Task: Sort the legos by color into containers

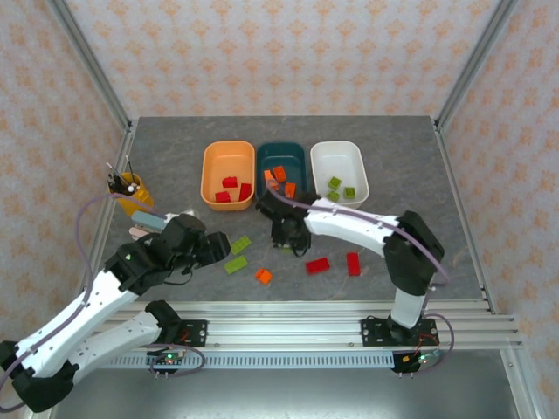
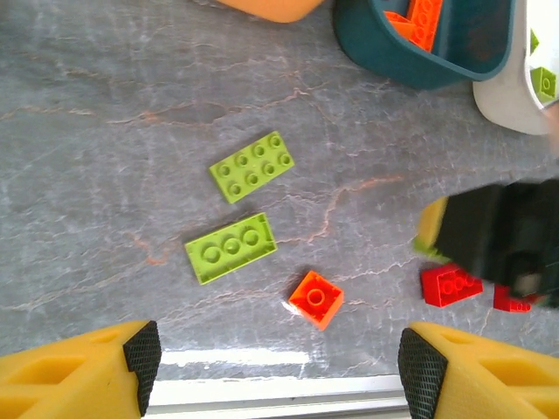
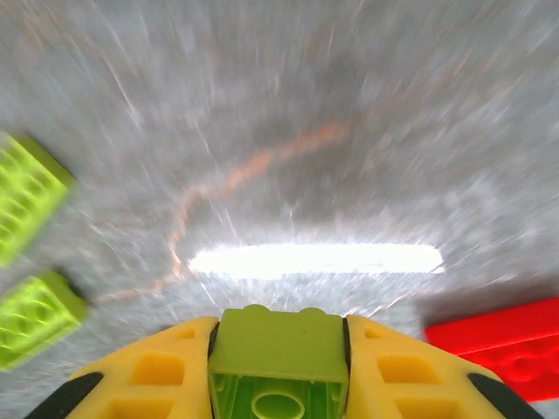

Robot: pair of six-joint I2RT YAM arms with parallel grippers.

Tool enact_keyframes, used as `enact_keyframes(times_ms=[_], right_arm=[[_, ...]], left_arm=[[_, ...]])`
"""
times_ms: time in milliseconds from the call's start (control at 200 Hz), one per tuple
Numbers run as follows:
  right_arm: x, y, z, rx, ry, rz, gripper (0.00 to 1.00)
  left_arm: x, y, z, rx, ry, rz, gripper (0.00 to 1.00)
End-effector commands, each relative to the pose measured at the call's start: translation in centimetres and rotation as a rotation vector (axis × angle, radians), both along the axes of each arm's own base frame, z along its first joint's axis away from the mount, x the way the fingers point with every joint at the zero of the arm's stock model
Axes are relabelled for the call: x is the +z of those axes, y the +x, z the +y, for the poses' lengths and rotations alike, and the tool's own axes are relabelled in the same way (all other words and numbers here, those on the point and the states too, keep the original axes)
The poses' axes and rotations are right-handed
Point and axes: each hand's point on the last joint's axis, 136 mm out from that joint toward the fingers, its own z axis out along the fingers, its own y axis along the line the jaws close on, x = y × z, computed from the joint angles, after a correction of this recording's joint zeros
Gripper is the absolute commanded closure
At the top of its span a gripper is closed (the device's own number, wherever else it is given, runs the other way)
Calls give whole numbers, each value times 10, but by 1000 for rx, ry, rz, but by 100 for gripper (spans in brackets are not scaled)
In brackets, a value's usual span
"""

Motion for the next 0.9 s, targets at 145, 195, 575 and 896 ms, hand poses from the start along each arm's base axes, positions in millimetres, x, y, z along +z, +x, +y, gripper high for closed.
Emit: enact_keyframes(times_ms=[145, 195, 575, 896], right_arm=[[58, 112, -101, -117, -40, -161, 71], [57, 137, -112, -134, -42, -175, 71], [2, 275, -141, -217, 4, -109, 69], [-27, 284, -139, -221, 22, -48, 43]], left_arm=[[31, 42, -39, -29, -48, -107, 25], [35, 48, -44, -30, -52, -116, 25], [72, 73, -71, -50, -106, -191, 24], [79, 82, -102, -139, -104, -176, 24]])
